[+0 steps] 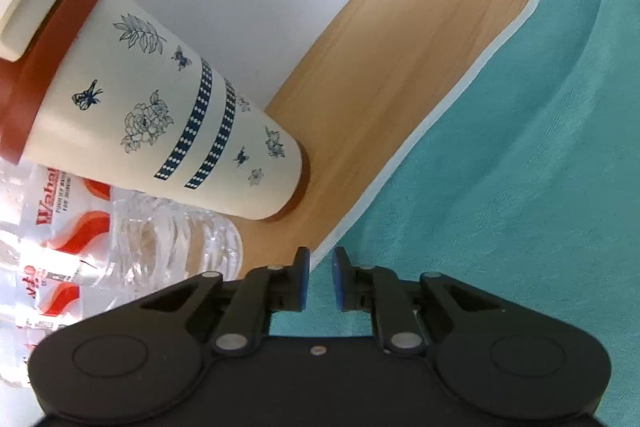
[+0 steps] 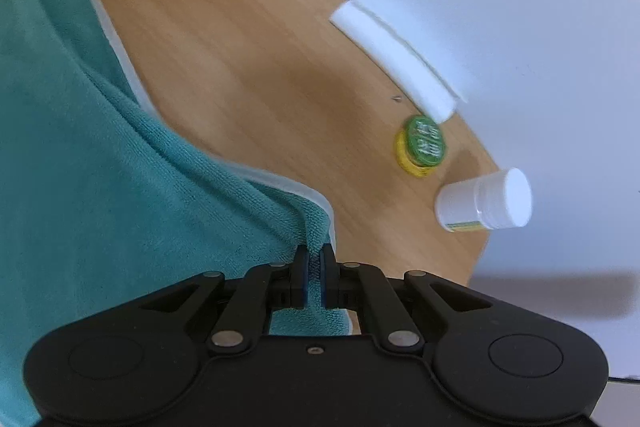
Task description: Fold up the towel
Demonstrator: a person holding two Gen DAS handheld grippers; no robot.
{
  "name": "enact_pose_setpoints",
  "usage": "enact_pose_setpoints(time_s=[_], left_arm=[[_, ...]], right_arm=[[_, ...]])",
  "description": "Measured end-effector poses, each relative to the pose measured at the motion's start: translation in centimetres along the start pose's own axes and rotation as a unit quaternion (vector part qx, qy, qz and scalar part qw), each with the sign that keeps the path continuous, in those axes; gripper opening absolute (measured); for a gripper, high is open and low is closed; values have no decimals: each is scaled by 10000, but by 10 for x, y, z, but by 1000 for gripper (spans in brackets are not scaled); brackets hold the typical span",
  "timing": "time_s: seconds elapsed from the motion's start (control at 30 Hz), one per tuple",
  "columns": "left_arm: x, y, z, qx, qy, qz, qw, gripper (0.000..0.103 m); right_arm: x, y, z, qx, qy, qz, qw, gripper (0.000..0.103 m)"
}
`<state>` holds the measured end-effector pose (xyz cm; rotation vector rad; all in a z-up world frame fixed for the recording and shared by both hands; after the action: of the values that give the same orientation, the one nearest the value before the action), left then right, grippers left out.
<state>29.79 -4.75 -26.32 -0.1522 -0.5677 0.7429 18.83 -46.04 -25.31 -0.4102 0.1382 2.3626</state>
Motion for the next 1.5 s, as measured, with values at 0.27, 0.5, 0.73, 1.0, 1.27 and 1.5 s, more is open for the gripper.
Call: enact_pose_setpoints(time_s=[0.27, 0.5, 0.73, 1.0, 1.27, 1.5], left_arm=[[3, 6, 0, 31, -267, 91, 9996, 35], [1, 13, 25, -63, -56, 731, 9973, 45], [-26, 34, 19, 234, -53, 755, 9969, 47], [7, 57, 22, 428, -21, 1557, 9869, 66], [23, 64, 20, 635, -227, 2030, 9768, 66], [8, 59, 34, 841, -324, 2014, 9753, 66]], right_arm=[[6, 2, 8, -12, -106, -18, 9999, 18], [-23, 0, 27, -347, 21, -183, 9992, 37], [-46, -3, -9, -262, -538, -662, 9960, 37], [-43, -3, -19, -392, -1199, -827, 9886, 15], [-58, 0, -29, -274, -171, -811, 9962, 12], [-55, -24, -36, -347, 204, -695, 9968, 5]])
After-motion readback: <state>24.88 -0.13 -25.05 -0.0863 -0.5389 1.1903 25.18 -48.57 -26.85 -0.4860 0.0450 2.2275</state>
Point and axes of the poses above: each gripper's, at about its wrist camera, not at the fingertips, and z roughly against the way its jaws point, x to its left, y to its underside, the point moved 5 cm from there along -z, roughly the way its jaws point, and after that the axes turned 13 degrees about z, right-handed, at the moved point
